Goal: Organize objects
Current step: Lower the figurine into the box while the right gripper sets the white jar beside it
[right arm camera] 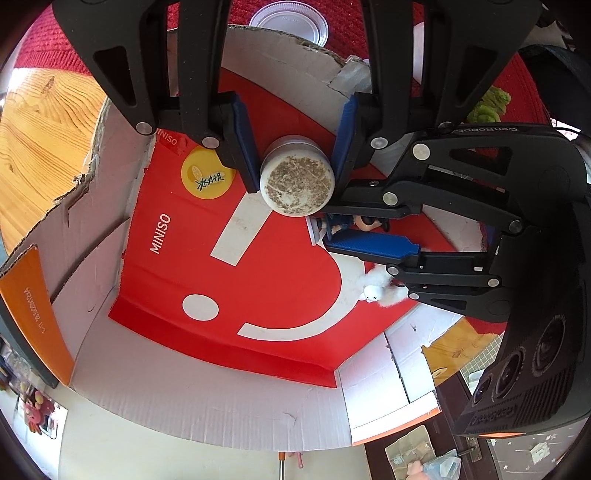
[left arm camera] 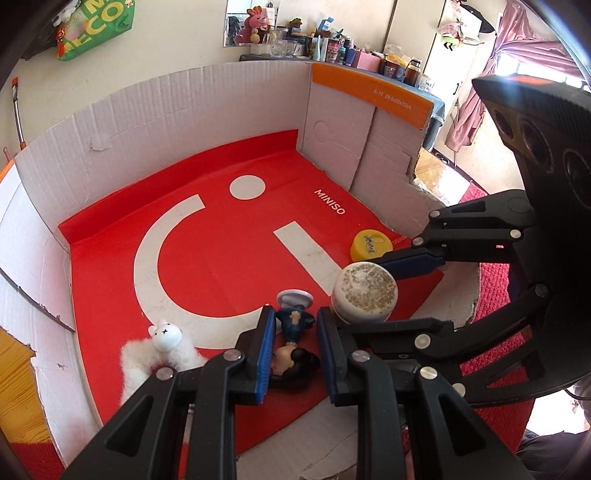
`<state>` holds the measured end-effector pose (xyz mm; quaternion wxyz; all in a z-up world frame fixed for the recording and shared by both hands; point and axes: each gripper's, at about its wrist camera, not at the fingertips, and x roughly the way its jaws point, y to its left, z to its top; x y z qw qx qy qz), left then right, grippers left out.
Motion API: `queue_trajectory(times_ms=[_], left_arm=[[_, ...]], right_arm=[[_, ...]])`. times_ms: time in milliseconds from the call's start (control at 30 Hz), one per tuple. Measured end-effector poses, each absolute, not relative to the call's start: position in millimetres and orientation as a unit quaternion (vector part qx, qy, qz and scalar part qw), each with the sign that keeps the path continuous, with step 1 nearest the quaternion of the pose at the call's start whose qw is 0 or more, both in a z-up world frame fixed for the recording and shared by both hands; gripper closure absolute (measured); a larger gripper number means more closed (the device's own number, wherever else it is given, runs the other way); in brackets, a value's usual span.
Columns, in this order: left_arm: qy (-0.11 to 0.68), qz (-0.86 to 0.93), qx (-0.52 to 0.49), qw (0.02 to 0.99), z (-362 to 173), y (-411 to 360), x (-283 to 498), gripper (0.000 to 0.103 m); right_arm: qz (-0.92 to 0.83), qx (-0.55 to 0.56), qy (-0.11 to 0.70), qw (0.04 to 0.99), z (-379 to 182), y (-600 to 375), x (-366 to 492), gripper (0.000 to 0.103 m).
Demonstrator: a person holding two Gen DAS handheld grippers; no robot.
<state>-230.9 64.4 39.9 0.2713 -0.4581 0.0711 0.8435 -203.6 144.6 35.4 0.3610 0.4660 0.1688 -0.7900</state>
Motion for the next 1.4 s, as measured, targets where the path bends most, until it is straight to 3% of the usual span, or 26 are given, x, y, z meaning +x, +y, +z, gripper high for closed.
queue_trajectory(times_ms=[233,567,700,1100,1200,1300,1400], left_arm=[[0.066,0.845,-0.458,0.270,40.0,63.1,-231.3,0.072],[0.061,0.844,-0.458,0.271,42.3,62.1,-230.9,0.071],[0.060,0.849,-0.452,0.267,46.2,59.9,-229.6,0.066],[0.043,0.857,-0.440,0.264,61.2,48.0,-215.8,0.065],[0.038,0.861,-0.435,0.259,64.8,44.0,-209.8,0.058],[0.034,0.866,-0.428,0.257,70.7,40.1,-201.9,0.058],[0.030,0.871,-0.418,0.254,78.1,36.4,-192.6,0.055]], right_arm=[[-0.793,0.463,0.169,0.358,37.3,145.9,-203.0,0.064],[-0.796,0.460,0.168,0.355,42.3,150.5,-199.3,0.060],[-0.798,0.457,0.170,0.355,45.0,148.9,-198.1,0.058],[-0.809,0.439,0.178,0.348,60.8,149.2,-184.1,0.052],[-0.812,0.435,0.176,0.347,65.2,149.8,-179.7,0.052],[-0.817,0.427,0.174,0.347,71.4,150.9,-171.7,0.052],[-0.823,0.417,0.171,0.345,78.2,152.5,-162.5,0.045]])
